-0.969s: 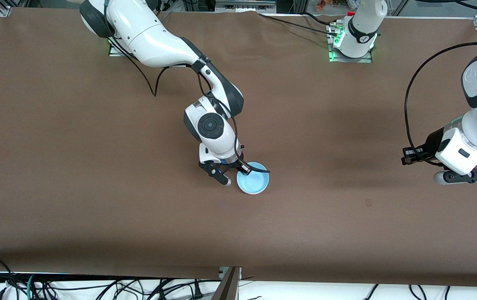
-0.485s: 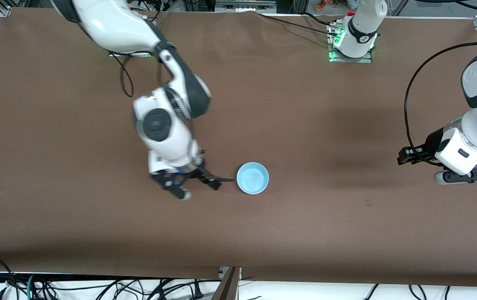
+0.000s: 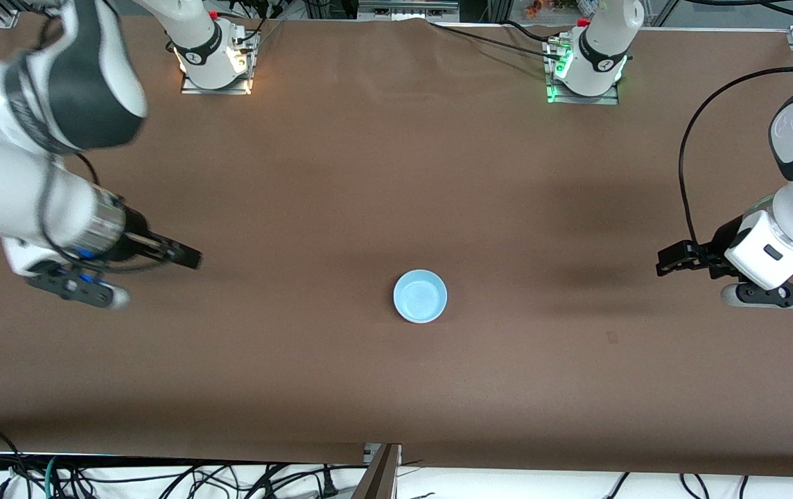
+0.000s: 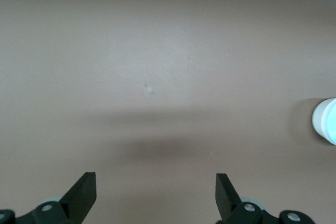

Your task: Stack pink and blue bowls on white bowl

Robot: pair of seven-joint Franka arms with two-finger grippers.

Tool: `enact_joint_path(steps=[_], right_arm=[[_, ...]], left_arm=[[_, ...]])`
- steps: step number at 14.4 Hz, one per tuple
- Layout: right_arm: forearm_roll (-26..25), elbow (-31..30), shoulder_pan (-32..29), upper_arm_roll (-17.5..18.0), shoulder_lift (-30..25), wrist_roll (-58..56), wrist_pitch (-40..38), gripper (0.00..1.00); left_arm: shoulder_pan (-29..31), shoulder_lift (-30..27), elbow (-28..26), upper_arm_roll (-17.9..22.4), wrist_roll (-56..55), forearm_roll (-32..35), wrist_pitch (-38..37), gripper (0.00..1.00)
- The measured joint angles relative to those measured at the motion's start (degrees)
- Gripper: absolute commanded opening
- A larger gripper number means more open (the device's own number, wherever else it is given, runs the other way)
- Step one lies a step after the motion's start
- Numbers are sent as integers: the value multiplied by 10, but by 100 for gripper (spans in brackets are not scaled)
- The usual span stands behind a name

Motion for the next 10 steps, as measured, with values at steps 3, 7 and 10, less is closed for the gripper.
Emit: enact_joint_path(steps=[3, 7, 10], right_arm=[[-1, -134, -4, -32, -112, -76, 10, 100], [-27, -208, -4, -42, -181, -128, 28, 100], [-31, -208, -4, -41, -179, -136, 39, 100]], left_arm=[[3, -27, 1, 0, 6, 8, -14, 100], [9, -116, 1, 1, 7, 8, -107, 100], [9, -153, -8, -1, 8, 8, -134, 100]])
